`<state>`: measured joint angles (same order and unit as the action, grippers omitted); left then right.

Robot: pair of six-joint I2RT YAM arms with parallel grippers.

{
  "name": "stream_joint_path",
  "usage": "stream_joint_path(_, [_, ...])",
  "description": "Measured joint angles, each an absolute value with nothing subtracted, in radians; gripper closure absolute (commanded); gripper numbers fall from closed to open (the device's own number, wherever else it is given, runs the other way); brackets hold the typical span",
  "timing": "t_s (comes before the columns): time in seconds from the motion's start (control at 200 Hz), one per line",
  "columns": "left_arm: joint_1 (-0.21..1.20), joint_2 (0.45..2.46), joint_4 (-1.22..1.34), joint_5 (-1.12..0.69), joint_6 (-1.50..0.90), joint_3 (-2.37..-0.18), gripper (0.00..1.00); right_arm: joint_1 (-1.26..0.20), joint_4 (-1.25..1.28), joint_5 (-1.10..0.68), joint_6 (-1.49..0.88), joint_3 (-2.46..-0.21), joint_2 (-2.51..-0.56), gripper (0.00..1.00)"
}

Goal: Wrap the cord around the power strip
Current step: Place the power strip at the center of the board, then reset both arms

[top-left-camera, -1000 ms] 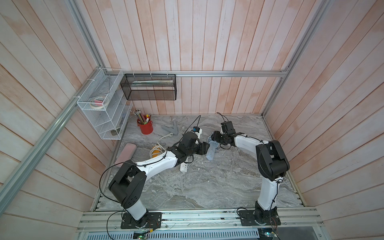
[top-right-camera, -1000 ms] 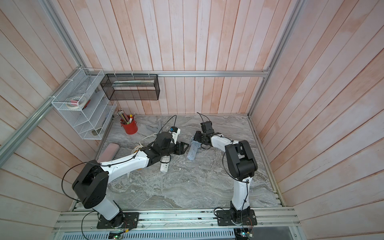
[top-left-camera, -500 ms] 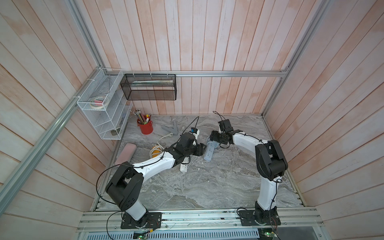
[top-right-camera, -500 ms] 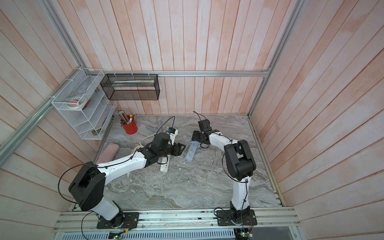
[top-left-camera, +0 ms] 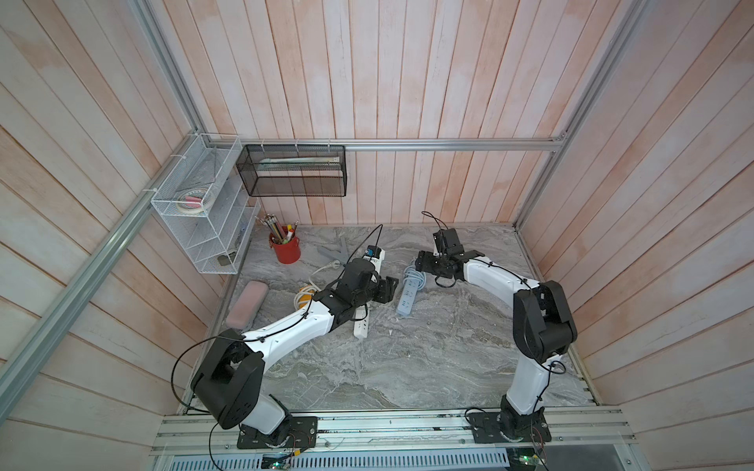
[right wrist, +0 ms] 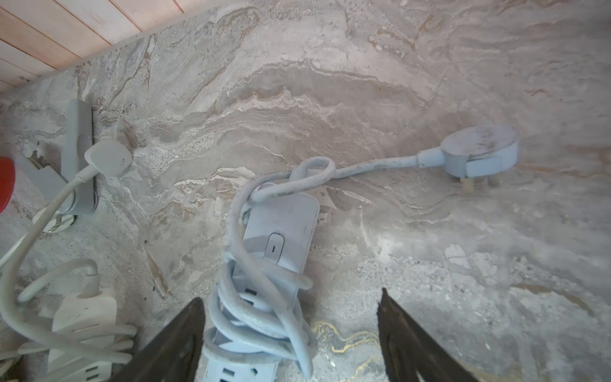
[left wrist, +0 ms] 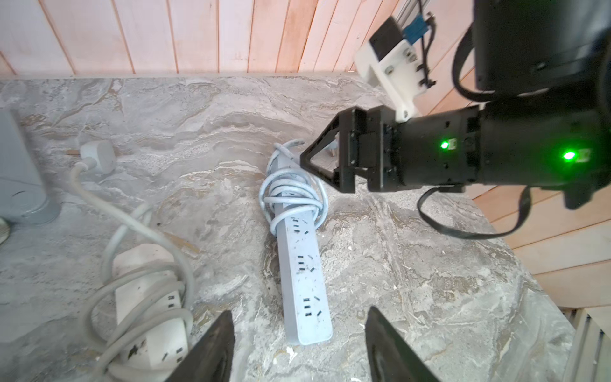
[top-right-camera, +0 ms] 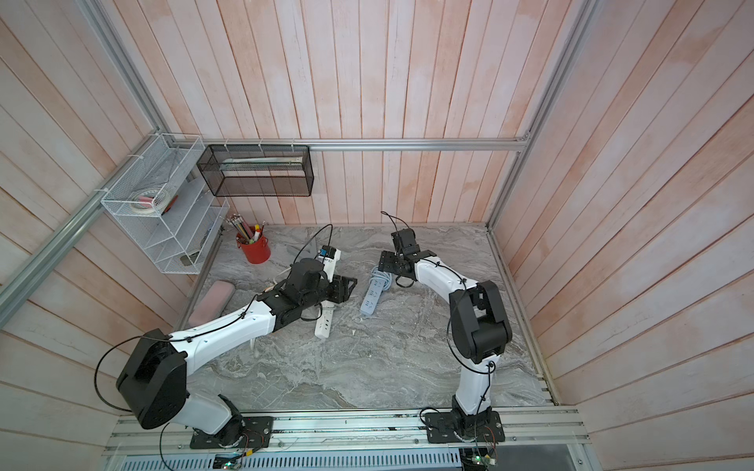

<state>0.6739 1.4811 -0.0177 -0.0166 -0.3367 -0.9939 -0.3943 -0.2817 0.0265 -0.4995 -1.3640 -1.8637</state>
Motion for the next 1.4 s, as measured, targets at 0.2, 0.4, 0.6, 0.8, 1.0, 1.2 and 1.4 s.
stream_joint_path(0.2, [0.600, 1.245, 0.021, 0.084, -0.282, -0.809, 0.35, -0.396, -0.162, 0.159, -0.426, -1.103, -1.603, 0.17])
stream_joint_path(0.4, [0.545, 1.007, 0.207, 0.255, -0.104, -0.584, 0.27, -0.372, 0.201, 0.323, -0.224, -0.722, -1.252, 0.14])
stream_joint_path(0.6, [0.378, 1.110, 0.479, 0.467, -0.015, -0.403, 0.25, -0.145, 0.457, 0.354, -0.075, -0.497, -1.128, 0.12])
stream_joint_path(0.8, [0.264, 1.308, 0.768, 0.595, 0.064, -0.295, 0.19, -0.076, 0.731, 0.384, -0.027, -0.310, -1.195, 0.12])
stream_joint_path(1.0, [0.078, 1.402, 1.028, 0.419, 0.033, -0.202, 0.18, -0.075, 1.002, 0.366, -0.002, -0.234, -1.357, 0.12])
stream_joint_path(1.2, [-0.014, 1.538, 1.197, 0.189, -0.015, -0.207, 0.18, -0.075, 1.297, 0.299, 0.017, -0.157, -1.489, 0.13])
stream_joint_path(1.4, [-0.032, 1.558, 1.202, 0.096, -0.045, -0.229, 0.00, -0.076, 1.493, 0.233, 0.050, -0.078, -1.610, 0.11])
